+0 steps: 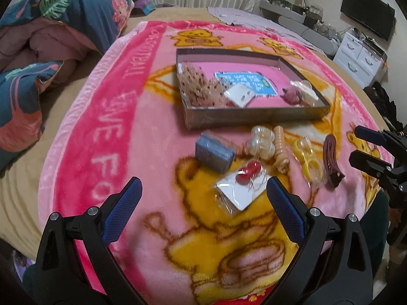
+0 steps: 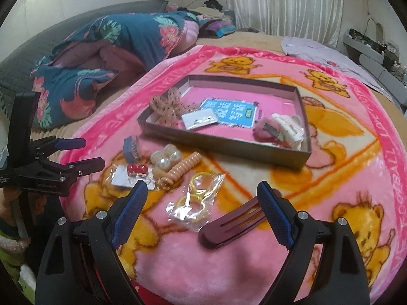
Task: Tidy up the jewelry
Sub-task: 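Open both tools and move back toward the remaining jewelry, then carry the red-bead earring bag with the left tool while the right tool carries the hair-tie bag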
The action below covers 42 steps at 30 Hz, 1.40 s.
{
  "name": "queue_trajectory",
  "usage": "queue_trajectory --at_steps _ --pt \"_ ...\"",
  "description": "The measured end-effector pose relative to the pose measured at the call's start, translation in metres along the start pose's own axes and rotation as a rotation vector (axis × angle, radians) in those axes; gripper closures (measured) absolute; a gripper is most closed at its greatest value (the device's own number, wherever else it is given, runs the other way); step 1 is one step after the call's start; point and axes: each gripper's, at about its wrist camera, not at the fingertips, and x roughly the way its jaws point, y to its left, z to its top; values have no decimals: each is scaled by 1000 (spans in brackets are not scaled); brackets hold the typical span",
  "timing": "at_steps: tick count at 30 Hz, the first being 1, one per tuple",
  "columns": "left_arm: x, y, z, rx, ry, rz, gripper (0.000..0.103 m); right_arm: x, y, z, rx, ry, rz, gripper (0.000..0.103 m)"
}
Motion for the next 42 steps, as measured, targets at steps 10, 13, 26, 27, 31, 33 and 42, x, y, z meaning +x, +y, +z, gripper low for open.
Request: queue_trajectory --at_steps 10,13,26,27,31,33,42 --pt "14 -6 -9 18 37 -44 12 31 0 -3 -9 86 24 21" --pt "21 -8 -9 19 49 -74 13 44 -1 -2 -14 116 26 30" --pt "46 0 -6 -103 108 -222 38 75 -15 -5 62 163 100 60" --pt "47 2 -4 -112 108 -223 42 72 -14 -6 61 152 96 61" --pt "49 4 -2 -130 104 -217 58 62 -19 -8 80 115 90 61" --pt "47 3 -3 -131 103 -217 63 54 -24 -9 98 92 85 62" --pt "29 -6 -7 -118 76 -218 79 26 -44 -5 149 0 45 62"
